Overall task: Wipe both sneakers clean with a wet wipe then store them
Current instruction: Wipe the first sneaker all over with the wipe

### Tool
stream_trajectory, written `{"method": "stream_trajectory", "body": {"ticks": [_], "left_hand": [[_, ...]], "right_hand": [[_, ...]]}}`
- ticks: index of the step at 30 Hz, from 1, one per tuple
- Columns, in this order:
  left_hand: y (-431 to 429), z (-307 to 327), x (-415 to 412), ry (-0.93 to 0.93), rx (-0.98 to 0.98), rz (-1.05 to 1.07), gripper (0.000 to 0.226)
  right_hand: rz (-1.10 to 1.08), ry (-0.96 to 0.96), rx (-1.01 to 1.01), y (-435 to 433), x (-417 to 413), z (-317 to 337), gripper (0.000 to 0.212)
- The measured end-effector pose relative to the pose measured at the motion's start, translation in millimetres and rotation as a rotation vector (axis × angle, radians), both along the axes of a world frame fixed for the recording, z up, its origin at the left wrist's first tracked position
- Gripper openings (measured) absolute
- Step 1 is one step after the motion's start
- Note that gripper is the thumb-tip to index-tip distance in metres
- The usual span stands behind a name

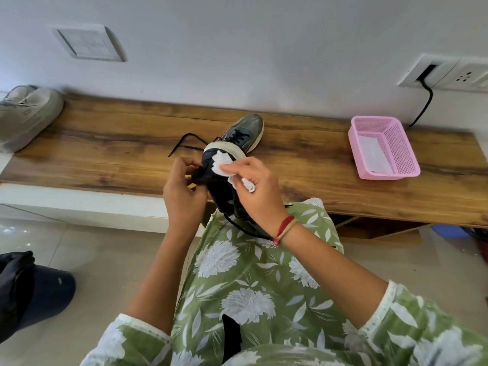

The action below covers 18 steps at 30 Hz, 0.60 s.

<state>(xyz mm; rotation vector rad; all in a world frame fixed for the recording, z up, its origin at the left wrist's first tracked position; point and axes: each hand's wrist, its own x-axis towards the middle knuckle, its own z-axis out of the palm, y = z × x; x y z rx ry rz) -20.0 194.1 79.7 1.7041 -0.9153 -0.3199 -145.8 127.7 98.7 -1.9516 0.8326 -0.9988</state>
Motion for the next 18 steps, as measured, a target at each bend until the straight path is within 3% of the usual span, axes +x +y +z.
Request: {"method": "stream_trajectory", "body": {"ticks": [4,10,13,18], "left_hand": [[0.9,-1.6,1.8,-0.122,0.04,-0.007,0.037],[-5.9,2.5,1.2,-0.159,0.034,-0.051,0.036],[-4.5,2.0,-0.6,-0.165,0.032,-0.064,0.034],[-2.4,-1.4,0.3,-0.162,0.03,-0.055,0.034]], "right_hand": [[0.111,0.223,-0.257,3.1,-1.9,-15.9,0.039],[-0.035,0.445,-0.51,1.7,-2.8,-14.9,0.025],[-0.086,0.484,-0.597,1.1,0.3,-13.1,0.016],[-0.023,0.488,-0.615,-0.8,3.6,-8.0,0.019]]}}
